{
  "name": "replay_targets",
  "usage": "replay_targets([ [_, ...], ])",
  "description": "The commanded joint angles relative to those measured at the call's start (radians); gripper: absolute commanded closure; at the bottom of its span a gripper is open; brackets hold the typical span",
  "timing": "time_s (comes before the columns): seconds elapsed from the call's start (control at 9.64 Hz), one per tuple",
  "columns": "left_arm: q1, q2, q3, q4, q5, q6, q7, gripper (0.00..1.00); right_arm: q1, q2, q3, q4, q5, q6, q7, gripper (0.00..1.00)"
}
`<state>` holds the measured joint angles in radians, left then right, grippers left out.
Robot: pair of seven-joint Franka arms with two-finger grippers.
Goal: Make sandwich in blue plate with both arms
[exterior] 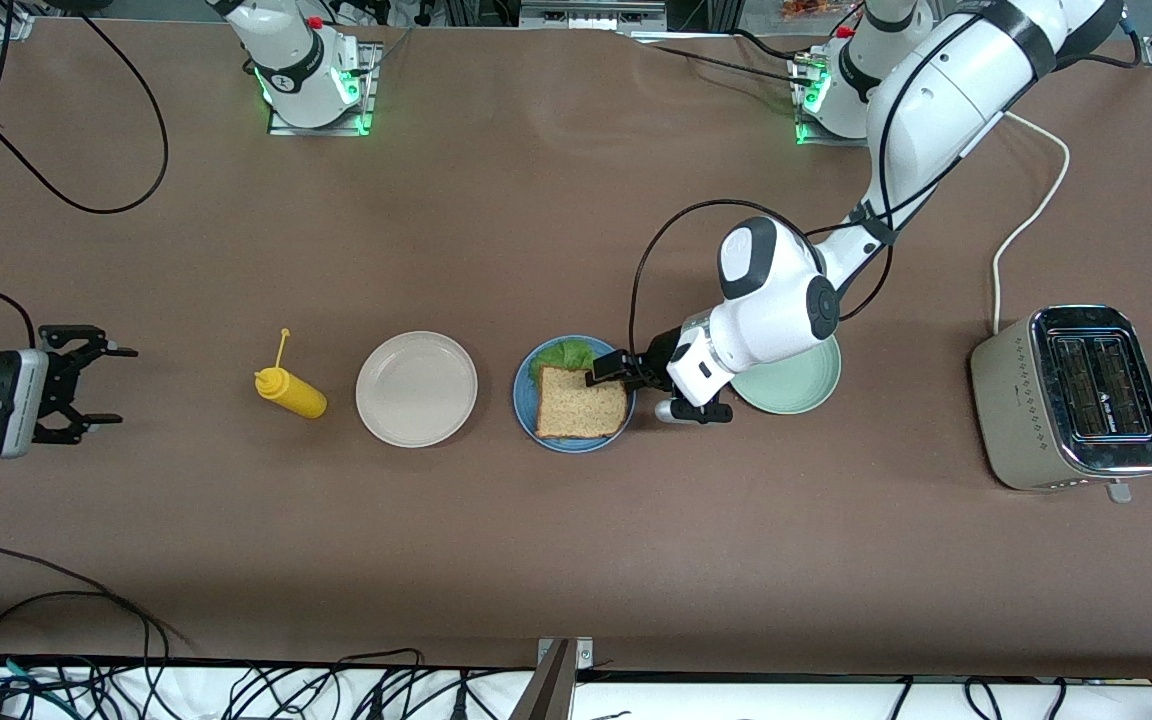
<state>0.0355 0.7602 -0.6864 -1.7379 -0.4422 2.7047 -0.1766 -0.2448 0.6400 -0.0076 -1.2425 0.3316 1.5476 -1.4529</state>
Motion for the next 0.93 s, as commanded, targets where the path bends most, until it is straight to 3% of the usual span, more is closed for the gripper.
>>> replay_targets([
  [0.0, 0.001, -0.093, 0.024, -0.057, -0.019, -0.002, 0.005, 0.0, 0.068, -0.15, 0.005, -0.101, -0.104, 0.006, 0.352, 0.0],
  [0.31, 0.003, -0.195, 0.057, -0.092, -0.019, -0.037, 0.005, 0.0, 0.151, -0.245, 0.003, -0.147, -0.189, 0.005, 0.763, 0.0],
  [0.73, 0.003, -0.381, 0.187, -0.103, -0.01, -0.291, 0.008, 0.0, 0.237, -0.364, 0.003, -0.279, -0.241, 0.093, 1.181, 0.0],
  [0.83, 0.003, -0.43, 0.232, -0.101, 0.049, -0.378, 0.006, 0.0, 0.246, -0.388, 0.003, -0.308, -0.262, 0.121, 1.25, 0.0],
])
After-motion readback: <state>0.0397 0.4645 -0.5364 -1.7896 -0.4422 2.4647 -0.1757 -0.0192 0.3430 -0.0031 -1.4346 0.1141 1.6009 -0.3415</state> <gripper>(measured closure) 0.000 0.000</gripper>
